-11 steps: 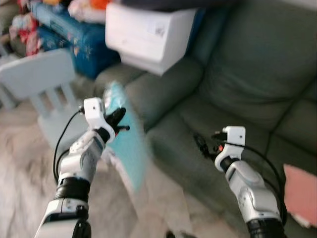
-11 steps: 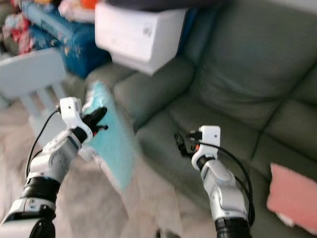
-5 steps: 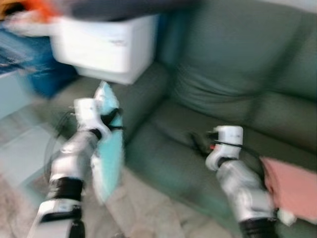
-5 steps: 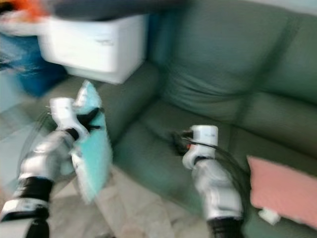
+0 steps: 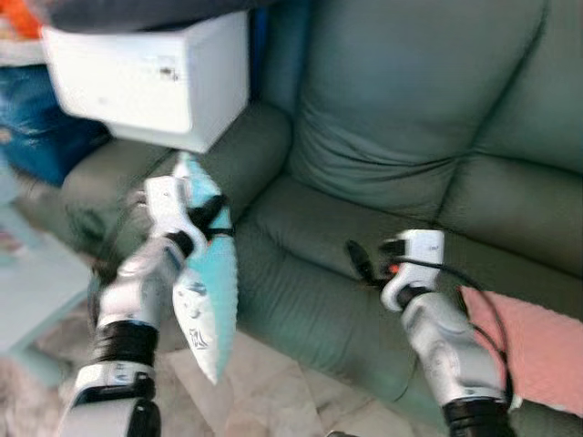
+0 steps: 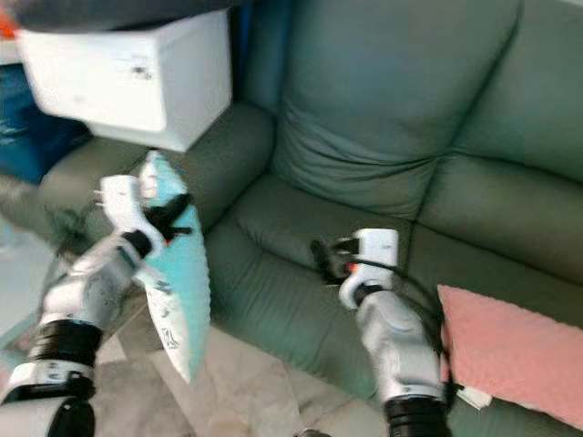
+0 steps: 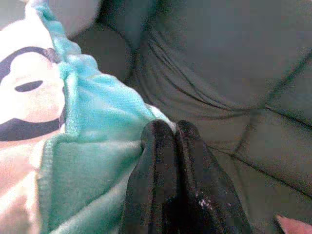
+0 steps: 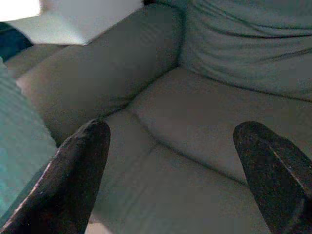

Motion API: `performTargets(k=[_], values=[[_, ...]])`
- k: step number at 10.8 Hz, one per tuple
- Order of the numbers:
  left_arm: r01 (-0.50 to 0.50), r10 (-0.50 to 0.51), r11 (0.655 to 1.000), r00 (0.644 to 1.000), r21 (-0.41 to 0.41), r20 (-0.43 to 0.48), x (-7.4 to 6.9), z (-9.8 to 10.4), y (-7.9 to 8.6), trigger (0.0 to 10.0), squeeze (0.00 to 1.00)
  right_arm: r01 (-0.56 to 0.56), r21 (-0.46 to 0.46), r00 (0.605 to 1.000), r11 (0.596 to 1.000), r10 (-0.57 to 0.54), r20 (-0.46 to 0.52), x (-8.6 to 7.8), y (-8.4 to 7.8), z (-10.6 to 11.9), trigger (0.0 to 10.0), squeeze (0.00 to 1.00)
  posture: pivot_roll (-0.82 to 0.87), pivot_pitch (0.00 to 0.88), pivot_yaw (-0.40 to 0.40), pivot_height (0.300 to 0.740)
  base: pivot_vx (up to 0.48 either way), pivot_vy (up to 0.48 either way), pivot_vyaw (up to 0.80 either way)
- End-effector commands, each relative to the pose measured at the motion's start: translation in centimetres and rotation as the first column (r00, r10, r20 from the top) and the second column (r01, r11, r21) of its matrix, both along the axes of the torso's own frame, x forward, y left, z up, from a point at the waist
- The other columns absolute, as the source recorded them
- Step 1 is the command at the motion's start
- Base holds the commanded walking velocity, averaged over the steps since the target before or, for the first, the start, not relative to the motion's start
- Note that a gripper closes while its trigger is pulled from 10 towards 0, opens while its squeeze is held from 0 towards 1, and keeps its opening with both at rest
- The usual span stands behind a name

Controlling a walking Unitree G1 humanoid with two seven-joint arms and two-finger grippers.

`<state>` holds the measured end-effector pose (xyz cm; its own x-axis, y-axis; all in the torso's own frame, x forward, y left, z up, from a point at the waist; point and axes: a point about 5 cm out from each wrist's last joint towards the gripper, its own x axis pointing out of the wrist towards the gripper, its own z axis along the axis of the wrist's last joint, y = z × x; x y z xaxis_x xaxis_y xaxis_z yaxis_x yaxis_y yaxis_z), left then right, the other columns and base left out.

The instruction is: Move the pillow to the sofa

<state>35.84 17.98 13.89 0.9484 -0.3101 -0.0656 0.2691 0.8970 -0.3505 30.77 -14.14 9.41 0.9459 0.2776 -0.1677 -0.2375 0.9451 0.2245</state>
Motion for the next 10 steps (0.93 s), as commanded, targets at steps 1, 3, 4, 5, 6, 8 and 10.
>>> performTargets(k=[1, 3, 4, 5, 6, 8, 10], values=[[-0.002, 0.001, 1.0, 0.997, 0.012, 0.082, 0.6, 2.2, -0.1, 10.0, 0.0, 0.008, -0.008, 1.0, 1.0, -0.008, 0.007, 0.1, -0.3, 0.1, 10.0, 0.0, -0.19, 0.105, -0.021, 0.74, 0.0, 0.0, 0.0], [-0.003, 0.001, 1.0, 0.995, 0.024, 0.1, 0.7, 2.8, -0.1, 10.0, 0.0, 0.009, -0.009, 1.0, 1.0, -0.008, 0.008, 0.1, -0.4, 0.1, 10.0, 0.0, -0.19, 0.104, -0.022, 0.74, 0.0, 0.0, 0.0], [0.011, -0.013, 1.0, 0.993, 0.014, 0.118, 0.7, 3.5, -0.3, 10.0, 0.0, 0.011, -0.014, 1.0, 1.0, -0.011, 0.008, 0.1, -0.4, 0.1, 10.0, 0.0, -0.19, 0.104, -0.022, 0.74, 0.0, 0.0, 0.0], [0.015, -0.015, 1.0, 0.993, 0.008, 0.12, 0.7, 3.6, -0.3, 10.0, 0.0, 0.013, -0.016, 1.0, 1.0, -0.013, 0.009, 0.1, -0.5, 0.2, 10.0, 0.0, -0.19, 0.103, -0.023, 0.74, 0.0, 0.0, 0.0], [0.013, -0.014, 1.0, 0.994, 0.002, 0.112, 0.7, 3.6, -0.3, 10.0, 0.0, 0.018, -0.017, 1.0, 1.0, -0.018, 0.011, 0.2, -0.5, 0.2, 10.0, 0.0, -0.19, 0.105, -0.024, 0.74, 0.0, 0.0, 0.0], [0.014, -0.014, 1.0, 0.996, -0.007, 0.086, 0.5, 3.2, -0.3, 10.0, 0.0, 0.024, -0.019, 1.0, 1.0, -0.023, 0.01, 0.1, -0.5, 0.2, 10.0, 0.0, -0.19, 0.108, -0.024, 0.74, 0.0, 0.0, 0.0], [0.041, -0.041, 0.999, 0.996, 0.005, 0.08, 0.2, 2.8, -0.7, 10.0, 0.0, 0.027, -0.02, 1.0, 0.999, -0.027, 0.009, 0.1, -0.5, 0.2, 10.0, 0.0, -0.19, 0.111, -0.023, 0.74, 0.0, 0.48, 0.0]])
